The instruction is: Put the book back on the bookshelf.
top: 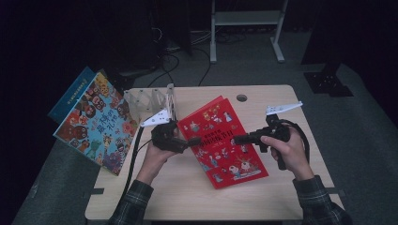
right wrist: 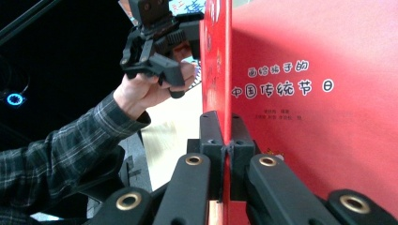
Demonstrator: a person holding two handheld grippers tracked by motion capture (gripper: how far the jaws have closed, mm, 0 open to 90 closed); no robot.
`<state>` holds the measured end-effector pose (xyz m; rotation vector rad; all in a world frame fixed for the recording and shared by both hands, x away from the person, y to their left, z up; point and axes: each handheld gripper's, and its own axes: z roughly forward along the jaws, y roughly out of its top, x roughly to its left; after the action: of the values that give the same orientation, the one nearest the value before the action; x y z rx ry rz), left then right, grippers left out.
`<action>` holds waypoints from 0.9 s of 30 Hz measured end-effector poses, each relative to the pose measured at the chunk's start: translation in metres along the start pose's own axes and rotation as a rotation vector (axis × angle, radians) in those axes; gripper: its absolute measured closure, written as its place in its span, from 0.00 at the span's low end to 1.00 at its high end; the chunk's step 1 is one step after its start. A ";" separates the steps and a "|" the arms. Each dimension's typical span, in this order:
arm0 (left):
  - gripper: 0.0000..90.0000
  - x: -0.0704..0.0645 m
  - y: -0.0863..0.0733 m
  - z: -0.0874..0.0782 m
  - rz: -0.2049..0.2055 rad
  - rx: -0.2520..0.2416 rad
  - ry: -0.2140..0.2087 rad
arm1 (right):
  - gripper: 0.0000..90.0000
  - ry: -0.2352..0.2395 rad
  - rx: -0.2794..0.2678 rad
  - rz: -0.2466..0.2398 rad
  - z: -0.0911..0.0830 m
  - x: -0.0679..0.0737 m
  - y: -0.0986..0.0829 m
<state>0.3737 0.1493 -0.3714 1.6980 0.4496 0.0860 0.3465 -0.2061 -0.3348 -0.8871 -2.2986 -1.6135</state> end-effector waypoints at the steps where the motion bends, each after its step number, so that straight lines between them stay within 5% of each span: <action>1: 0.14 0.000 0.001 -0.001 0.001 -0.009 -0.003 | 0.97 0.006 -0.001 -0.006 0.000 0.000 -0.001; 14: 0.44 -0.002 0.014 -0.013 0.017 -0.097 -0.015 | 0.97 0.074 -0.048 -0.060 0.003 -0.001 -0.009; 27: 0.63 -0.002 0.020 -0.019 0.010 -0.135 -0.089 | 0.96 0.112 -0.080 -0.090 0.002 -0.009 -0.016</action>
<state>0.3707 0.1641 -0.3486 1.5651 0.3611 0.0466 0.3453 -0.2106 -0.3523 -0.6993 -2.2418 -1.7554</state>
